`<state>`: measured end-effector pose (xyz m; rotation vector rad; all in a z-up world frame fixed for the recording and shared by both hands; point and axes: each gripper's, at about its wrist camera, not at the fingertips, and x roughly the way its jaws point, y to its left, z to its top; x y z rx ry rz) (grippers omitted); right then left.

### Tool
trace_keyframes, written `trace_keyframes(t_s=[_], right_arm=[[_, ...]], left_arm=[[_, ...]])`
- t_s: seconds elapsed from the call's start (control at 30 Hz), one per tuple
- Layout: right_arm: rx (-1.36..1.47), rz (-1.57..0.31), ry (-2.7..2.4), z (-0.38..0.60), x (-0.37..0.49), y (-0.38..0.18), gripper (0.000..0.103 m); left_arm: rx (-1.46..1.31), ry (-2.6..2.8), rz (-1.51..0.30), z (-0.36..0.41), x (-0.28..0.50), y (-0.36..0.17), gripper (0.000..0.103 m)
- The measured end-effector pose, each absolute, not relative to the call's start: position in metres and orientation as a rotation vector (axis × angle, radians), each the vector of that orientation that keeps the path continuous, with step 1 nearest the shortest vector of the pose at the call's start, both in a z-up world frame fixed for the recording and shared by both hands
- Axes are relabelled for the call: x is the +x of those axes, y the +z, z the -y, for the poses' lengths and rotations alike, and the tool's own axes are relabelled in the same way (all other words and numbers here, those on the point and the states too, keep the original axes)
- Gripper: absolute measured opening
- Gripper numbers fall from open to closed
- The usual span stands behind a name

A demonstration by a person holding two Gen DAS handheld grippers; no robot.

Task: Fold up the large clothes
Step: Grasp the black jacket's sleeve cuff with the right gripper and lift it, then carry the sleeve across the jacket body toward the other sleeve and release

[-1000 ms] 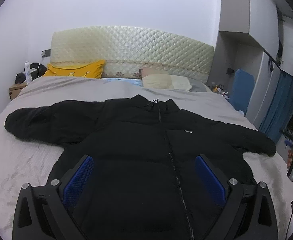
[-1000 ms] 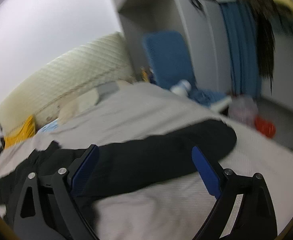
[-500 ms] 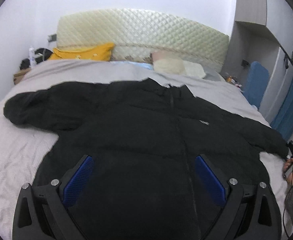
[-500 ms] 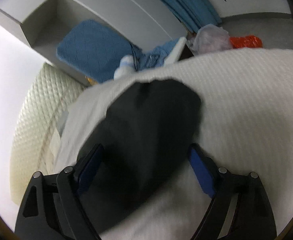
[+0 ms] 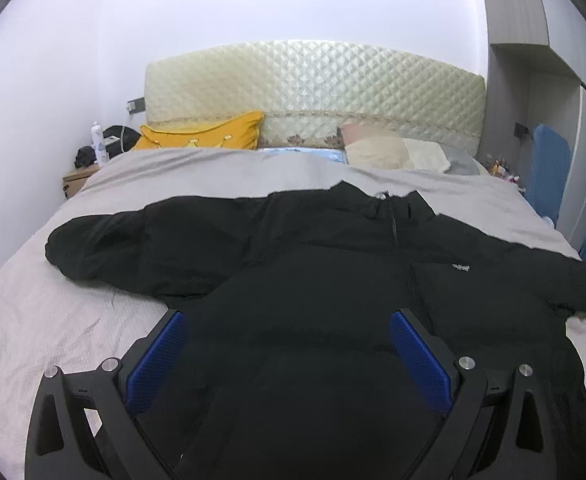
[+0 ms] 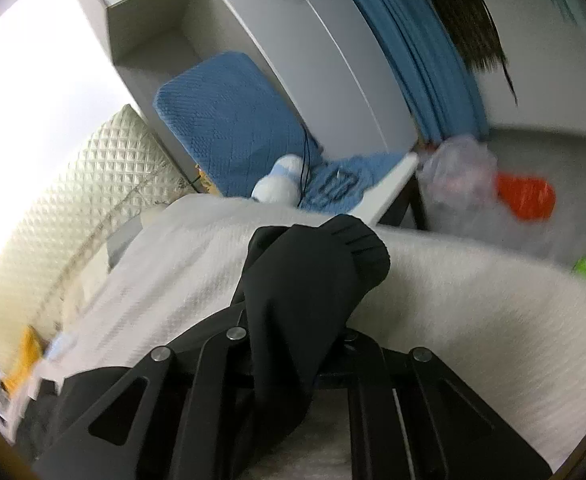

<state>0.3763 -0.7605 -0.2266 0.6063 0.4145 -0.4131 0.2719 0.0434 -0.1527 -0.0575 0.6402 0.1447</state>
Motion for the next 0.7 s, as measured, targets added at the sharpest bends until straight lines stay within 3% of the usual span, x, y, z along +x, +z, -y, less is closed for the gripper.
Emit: trace_keyframes(t_s=[0.33, 0.7], right_arm=[[0.519, -0.371, -0.431, 0.724, 0.348, -0.135, 0.013], [0.376, -0.232, -0.302, 0.597, 0.318, 0.017, 0.013]], left_arm=[[0.009, 0.157, -0.593, -0.043, 0.238, -0.131, 0.102], [-0.053, 0.042, -0.57, -0.06, 0.196, -0.111, 0.102]])
